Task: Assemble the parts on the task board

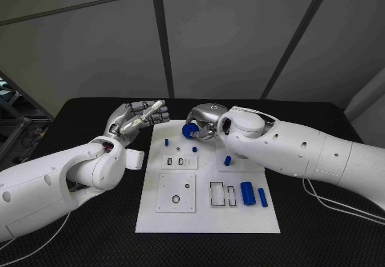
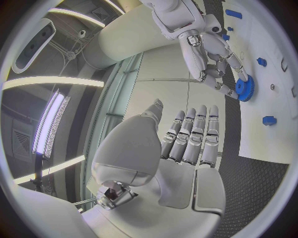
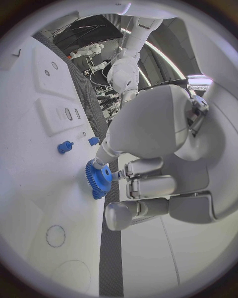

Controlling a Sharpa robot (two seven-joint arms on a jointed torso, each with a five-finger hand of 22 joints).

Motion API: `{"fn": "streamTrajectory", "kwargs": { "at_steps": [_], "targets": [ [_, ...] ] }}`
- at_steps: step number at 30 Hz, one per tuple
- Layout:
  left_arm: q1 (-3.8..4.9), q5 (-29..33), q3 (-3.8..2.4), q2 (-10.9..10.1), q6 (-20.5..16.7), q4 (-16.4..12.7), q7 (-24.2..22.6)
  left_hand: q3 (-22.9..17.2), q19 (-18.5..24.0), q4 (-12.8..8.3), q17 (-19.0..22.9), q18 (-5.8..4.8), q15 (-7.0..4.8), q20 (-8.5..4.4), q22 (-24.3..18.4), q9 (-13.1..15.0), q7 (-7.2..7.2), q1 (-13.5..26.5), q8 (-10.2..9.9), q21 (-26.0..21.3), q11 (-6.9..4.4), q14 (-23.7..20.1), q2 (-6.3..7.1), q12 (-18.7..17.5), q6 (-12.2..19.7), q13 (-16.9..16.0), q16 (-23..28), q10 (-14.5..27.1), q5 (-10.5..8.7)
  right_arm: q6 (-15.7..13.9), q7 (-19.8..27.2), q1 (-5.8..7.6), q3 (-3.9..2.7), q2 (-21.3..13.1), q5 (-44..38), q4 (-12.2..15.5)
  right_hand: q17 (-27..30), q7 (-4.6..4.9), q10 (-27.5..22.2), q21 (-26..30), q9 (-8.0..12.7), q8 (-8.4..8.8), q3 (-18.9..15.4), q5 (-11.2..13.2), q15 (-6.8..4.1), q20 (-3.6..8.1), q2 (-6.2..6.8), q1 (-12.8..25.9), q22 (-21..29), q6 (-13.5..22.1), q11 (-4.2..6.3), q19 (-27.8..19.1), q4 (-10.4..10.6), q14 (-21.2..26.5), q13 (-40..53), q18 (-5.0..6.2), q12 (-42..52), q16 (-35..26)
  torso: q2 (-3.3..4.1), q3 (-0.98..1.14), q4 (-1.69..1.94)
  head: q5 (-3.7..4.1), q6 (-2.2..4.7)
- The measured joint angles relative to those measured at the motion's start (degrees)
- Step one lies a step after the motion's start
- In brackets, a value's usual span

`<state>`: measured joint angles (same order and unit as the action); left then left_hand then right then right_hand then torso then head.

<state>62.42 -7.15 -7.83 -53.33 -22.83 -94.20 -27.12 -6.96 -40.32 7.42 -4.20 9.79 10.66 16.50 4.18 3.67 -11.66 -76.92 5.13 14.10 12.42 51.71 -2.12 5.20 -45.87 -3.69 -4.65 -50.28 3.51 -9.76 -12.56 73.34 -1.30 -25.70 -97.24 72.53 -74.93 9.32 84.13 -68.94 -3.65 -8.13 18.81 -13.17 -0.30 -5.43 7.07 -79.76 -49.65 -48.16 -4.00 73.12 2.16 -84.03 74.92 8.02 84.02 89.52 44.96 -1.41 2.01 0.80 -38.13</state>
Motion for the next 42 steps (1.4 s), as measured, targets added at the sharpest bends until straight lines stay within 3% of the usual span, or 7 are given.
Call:
{"fn": "streamTrajectory", "kwargs": {
  "at_steps": [4,13,15,20,28,29,42],
  "targets": [
    [0.00,0.0,0.00,0.0,0.0,0.0,0.0,0.0,0.0,0.0,0.0,-1.76,0.00,0.00,0.0,0.0,0.00,0.0,0.0,0.0,0.00,0.0,0.00,0.0,0.0,0.0,0.0,0.0,0.00,0.2,0.1,-0.05,0.02,-0.2,0.0,0.4,0.0,0.00,0.0,0.0,-0.2,0.00,0.0,0.2,0.00,0.00,0.17,0.2,0.0,0.0,0.00,0.0,0.0,0.0,0.0,0.00,0.0,0.0,0.00,0.00,0.00,-0.04,-0.08],
    [0.00,0.0,0.00,0.0,0.0,0.1,0.0,0.2,0.0,-0.2,0.0,1.20,0.00,0.00,0.0,0.0,0.00,0.0,-0.2,0.0,0.00,0.0,0.00,0.0,0.0,0.0,0.0,0.0,0.00,0.8,0.1,-0.34,0.19,-0.6,-0.1,1.1,0.0,0.07,0.0,0.0,-0.3,-0.33,0.0,0.2,0.00,0.00,0.24,0.2,0.0,-0.5,0.00,0.0,0.0,0.0,0.0,0.00,0.0,0.0,0.01,-0.01,-0.02,0.01,-0.22],
    [0.00,0.0,0.00,0.0,0.0,0.1,0.0,0.2,0.0,-0.2,0.0,-2.02,0.00,0.00,0.0,0.0,0.00,0.0,-0.2,0.0,0.00,0.0,0.00,0.0,0.0,0.0,0.0,0.0,0.00,0.9,0.0,-0.33,0.18,-0.8,-0.1,1.4,0.0,0.07,0.0,0.0,-0.3,-0.45,0.0,0.2,0.00,0.00,0.23,0.2,0.0,-0.5,0.00,0.0,0.0,0.0,0.0,0.00,0.0,0.0,0.01,-0.01,-0.02,0.01,-0.23],
    [0.00,0.0,0.00,0.1,-0.1,0.1,0.0,0.2,0.0,-0.2,0.0,1.44,0.00,0.00,0.0,0.0,0.00,0.0,-0.2,0.0,0.00,0.0,0.00,0.0,0.0,0.0,0.0,0.0,0.00,0.8,-0.1,-0.33,0.16,-1.0,-0.1,1.6,0.0,0.08,0.0,0.0,-0.3,-0.44,-0.1,0.2,0.00,0.00,0.23,0.2,0.0,-0.5,0.00,0.0,-0.1,0.0,0.0,0.00,0.0,0.0,0.01,0.00,-0.02,-0.05,-0.29],
    [0.00,0.0,0.00,0.1,-0.1,0.2,0.0,0.2,0.0,-0.2,0.0,1.16,0.00,0.00,0.0,0.0,0.00,0.0,-0.2,0.0,0.00,0.0,0.00,0.0,0.0,0.0,0.0,0.0,0.00,0.8,-0.2,-0.54,0.27,-1.2,-0.1,1.3,0.0,-0.03,0.0,0.0,0.0,2.17,-0.4,0.2,0.00,0.00,0.42,0.4,0.1,4.7,0.00,0.0,-0.4,0.0,0.0,0.00,-0.3,0.0,0.00,0.01,-0.04,0.02,-0.21],
    [0.00,0.0,0.00,0.1,-0.1,0.2,0.0,0.2,0.0,-0.2,0.0,-1.56,0.00,0.00,0.0,0.0,0.00,0.0,-0.2,0.0,0.00,0.0,0.00,0.0,0.0,0.0,0.0,0.0,0.00,0.8,-0.2,-0.54,0.27,-1.2,-0.1,1.3,0.0,-0.03,0.0,0.0,0.0,2.16,-0.7,0.2,0.00,0.00,0.51,0.8,0.1,4.7,0.00,0.0,-0.1,0.0,0.0,0.00,-0.3,0.0,0.00,0.01,-0.04,0.04,-0.19],
    [0.00,0.0,0.00,0.3,-0.3,0.2,0.1,0.2,0.0,-0.2,0.0,1.59,0.00,0.00,0.0,0.0,0.00,0.0,-0.2,0.0,0.00,0.0,0.00,0.0,0.0,0.0,0.2,0.0,0.00,1.7,-1.4,-0.41,0.17,-1.4,1.9,0.7,0.0,0.61,-0.2,0.0,-0.5,0.85,-2.2,-4.6,0.42,-0.41,-2.37,10.1,0.0,1.8,-0.62,0.0,7.4,0.0,0.0,0.00,-0.3,0.0,0.01,0.01,-0.04,0.01,-0.14]
  ]
}}
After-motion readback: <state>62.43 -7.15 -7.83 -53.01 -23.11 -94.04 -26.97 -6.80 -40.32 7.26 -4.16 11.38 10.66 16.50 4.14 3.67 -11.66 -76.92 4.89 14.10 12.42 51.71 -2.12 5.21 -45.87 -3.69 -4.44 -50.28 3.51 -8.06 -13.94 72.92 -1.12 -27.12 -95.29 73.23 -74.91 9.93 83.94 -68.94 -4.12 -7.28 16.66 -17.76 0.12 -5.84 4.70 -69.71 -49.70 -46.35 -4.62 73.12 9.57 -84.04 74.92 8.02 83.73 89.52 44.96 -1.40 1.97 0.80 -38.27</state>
